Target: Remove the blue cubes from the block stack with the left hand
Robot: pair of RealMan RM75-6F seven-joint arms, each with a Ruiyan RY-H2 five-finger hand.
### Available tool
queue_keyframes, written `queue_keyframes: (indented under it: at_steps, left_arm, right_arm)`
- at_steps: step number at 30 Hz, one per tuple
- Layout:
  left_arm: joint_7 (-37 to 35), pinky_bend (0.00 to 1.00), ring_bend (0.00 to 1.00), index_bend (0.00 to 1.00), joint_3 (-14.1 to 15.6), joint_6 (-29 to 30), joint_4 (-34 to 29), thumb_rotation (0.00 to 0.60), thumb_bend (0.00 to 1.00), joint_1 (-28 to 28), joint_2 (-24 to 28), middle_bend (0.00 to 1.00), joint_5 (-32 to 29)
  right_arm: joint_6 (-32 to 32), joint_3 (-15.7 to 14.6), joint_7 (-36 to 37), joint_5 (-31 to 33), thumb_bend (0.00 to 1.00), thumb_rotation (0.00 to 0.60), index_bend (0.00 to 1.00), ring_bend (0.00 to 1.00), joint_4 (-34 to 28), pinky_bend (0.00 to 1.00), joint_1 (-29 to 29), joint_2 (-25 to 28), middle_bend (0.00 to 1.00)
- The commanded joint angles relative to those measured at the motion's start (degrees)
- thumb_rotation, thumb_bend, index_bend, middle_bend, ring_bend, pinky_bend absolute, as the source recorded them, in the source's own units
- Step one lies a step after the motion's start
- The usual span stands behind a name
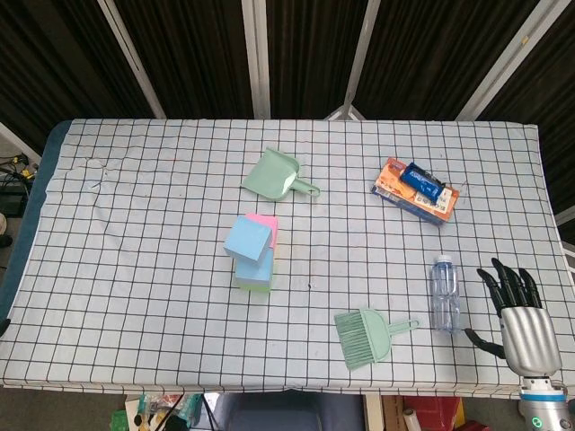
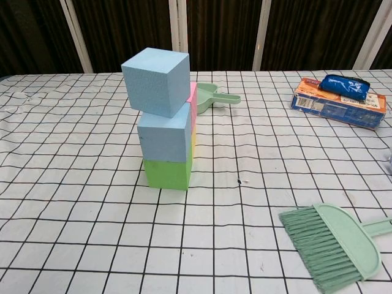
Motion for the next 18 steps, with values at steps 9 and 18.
queue_keyframes:
  at_steps: [9, 18]
  left_arm:
    - [-0.3, 0.16, 0.0, 0.0, 0.4, 0.5, 0.0, 0.6, 0.1, 0.3, 0.3, 0.0, 0.9]
    - [3.2, 0.16, 0.0, 0.0, 1.1, -3.1, -0.8, 0.6, 0.1, -1.3, 0.4, 0.0, 0.7]
  right_arm:
    - [0.3, -0.3, 0.2, -0.6, 0.12, 0.6, 0.16, 0.1, -0.3, 0.0, -0.2, 0.2, 0.03]
    - [-0.4, -0.5, 0.6, 0.0, 0.12, 0.6, 0.16, 0.1, -0.3, 0.0, -0.2, 0.5, 0.03]
